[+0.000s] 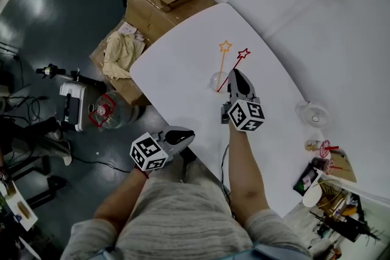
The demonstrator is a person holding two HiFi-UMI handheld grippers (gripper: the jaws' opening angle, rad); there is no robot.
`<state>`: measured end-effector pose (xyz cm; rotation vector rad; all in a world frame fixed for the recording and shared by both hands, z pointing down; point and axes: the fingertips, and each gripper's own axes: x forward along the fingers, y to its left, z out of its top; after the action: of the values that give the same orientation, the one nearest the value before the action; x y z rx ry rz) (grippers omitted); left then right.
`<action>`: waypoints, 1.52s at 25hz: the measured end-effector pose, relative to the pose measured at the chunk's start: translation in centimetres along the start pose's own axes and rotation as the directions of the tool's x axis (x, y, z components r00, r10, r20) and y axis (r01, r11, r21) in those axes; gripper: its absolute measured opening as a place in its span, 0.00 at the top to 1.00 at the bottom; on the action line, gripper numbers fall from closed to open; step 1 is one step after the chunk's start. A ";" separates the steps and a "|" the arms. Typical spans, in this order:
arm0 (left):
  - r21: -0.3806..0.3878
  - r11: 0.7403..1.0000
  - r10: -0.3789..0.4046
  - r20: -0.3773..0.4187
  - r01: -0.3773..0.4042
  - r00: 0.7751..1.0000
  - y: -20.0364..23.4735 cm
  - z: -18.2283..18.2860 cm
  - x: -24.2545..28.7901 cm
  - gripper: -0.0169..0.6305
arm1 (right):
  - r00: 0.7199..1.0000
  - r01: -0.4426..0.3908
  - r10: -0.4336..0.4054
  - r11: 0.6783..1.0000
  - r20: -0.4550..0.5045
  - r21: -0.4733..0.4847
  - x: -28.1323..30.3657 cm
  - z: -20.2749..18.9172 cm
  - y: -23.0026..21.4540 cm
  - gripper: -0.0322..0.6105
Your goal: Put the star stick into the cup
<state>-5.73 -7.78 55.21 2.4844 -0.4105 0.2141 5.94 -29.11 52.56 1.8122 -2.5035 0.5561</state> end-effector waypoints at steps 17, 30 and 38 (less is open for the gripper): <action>0.008 1.000 0.001 0.010 -0.001 1.000 -0.6 0.2 -0.2 0.94 | 0.995 0.012 -0.015 1.000 -0.103 -0.029 0.3 -2.6 -0.7 0.92; 0.032 0.999 -0.025 0.020 0.024 0.999 -1.4 0.8 0.2 0.94 | 0.994 -0.008 0.004 0.999 -0.112 -0.040 -1.5 -2.0 0.3 0.92; 0.065 0.996 -0.058 0.027 0.056 0.998 -3.0 1.7 1.5 0.94 | 0.994 -0.043 0.038 0.998 -0.098 -0.045 -4.6 -0.9 1.6 0.92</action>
<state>-3.21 -6.87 52.63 2.5612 -0.3497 0.1706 5.82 -24.24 52.02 1.6791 -2.4727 0.5670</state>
